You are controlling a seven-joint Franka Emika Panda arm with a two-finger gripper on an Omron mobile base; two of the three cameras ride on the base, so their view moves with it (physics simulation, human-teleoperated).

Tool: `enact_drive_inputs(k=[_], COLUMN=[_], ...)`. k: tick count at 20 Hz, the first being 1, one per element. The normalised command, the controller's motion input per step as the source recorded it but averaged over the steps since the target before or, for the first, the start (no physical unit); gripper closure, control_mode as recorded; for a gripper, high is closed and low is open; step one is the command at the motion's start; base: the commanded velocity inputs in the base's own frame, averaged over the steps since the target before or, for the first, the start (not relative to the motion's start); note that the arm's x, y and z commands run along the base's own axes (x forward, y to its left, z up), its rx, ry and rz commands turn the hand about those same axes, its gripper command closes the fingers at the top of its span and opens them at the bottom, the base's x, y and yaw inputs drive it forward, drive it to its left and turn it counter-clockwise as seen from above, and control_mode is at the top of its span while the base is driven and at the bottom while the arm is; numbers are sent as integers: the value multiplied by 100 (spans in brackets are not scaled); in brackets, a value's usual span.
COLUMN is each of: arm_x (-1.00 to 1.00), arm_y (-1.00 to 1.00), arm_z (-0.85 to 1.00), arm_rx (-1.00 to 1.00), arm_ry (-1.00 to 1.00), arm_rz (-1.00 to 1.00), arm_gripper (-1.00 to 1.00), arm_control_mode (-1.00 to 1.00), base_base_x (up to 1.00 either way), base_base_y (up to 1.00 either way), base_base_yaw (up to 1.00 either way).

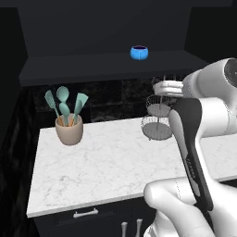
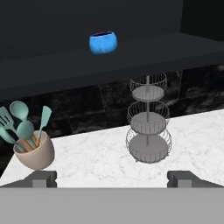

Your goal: Gather all objects into one cabinet and sort the glasses and bowls to opposite sides.

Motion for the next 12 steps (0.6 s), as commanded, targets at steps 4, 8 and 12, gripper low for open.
enact_drive_inputs(k=[4, 8, 12], arm_x=[0, 7, 18], arm_y=[0, 0, 0], arm_z=[23, 21, 10], arm_rx=[0, 0, -1], arm_ry=[0, 0, 0], arm_rz=[2, 1, 0], arm_gripper=[-100, -100, -100], arm_control_mode=[-100, -100, -100], base_base_x=[0, 0, 0], base_base_y=[0, 0, 0], base_base_yaw=[0, 0, 0])
